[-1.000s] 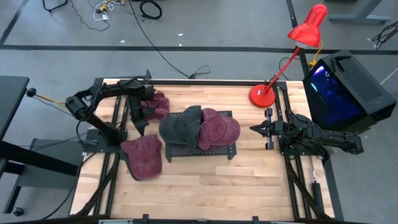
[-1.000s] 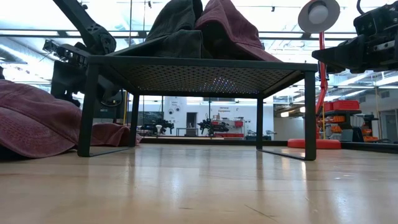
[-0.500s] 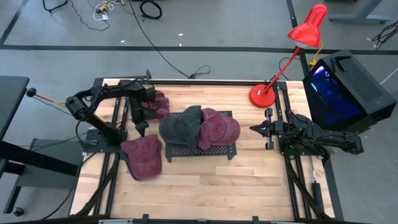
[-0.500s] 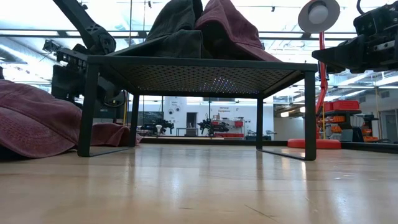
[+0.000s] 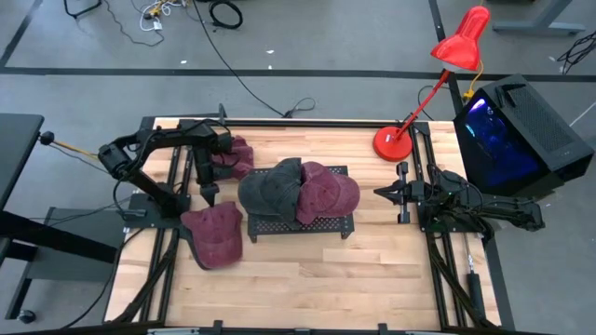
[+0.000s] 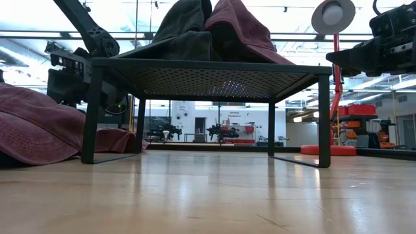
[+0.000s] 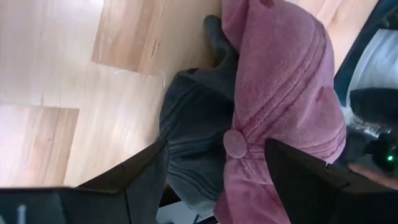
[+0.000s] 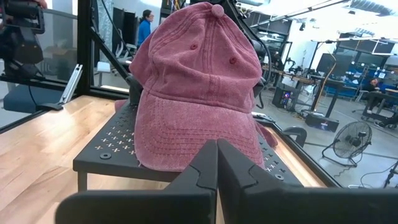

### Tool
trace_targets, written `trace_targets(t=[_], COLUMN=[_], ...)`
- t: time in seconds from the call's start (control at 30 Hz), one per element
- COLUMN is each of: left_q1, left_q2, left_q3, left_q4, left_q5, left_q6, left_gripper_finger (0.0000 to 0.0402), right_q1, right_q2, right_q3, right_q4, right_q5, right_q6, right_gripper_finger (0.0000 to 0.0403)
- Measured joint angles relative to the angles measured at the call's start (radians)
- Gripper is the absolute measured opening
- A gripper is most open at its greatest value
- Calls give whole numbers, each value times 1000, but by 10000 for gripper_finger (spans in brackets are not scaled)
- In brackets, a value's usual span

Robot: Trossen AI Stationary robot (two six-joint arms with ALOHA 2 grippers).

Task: Pick & Place hat
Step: Stack the top red cap on top of the red cap on the shelf

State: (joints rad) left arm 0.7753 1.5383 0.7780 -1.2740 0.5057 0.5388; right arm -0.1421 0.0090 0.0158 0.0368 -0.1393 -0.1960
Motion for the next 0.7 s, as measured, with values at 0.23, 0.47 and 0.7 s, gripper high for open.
trace_targets(t=[0.23, 0.47, 0.7], left_q1=[-17, -17, -17], left_q2=[0, 0, 0], left_q3=[0, 0, 0], left_q4=[0, -4, -4], left_q5=[41, 60, 53], left_q6=[63, 109, 162], left_gripper_finger=[247, 180, 86], right_q1=[0, 0, 0], right_q2=[0, 0, 0], right_q3=[0, 0, 0], right_q4=[0, 0, 0], right_q5=[0, 0, 0], right_q6=[0, 0, 0], right_gripper_finger=[4, 4, 4])
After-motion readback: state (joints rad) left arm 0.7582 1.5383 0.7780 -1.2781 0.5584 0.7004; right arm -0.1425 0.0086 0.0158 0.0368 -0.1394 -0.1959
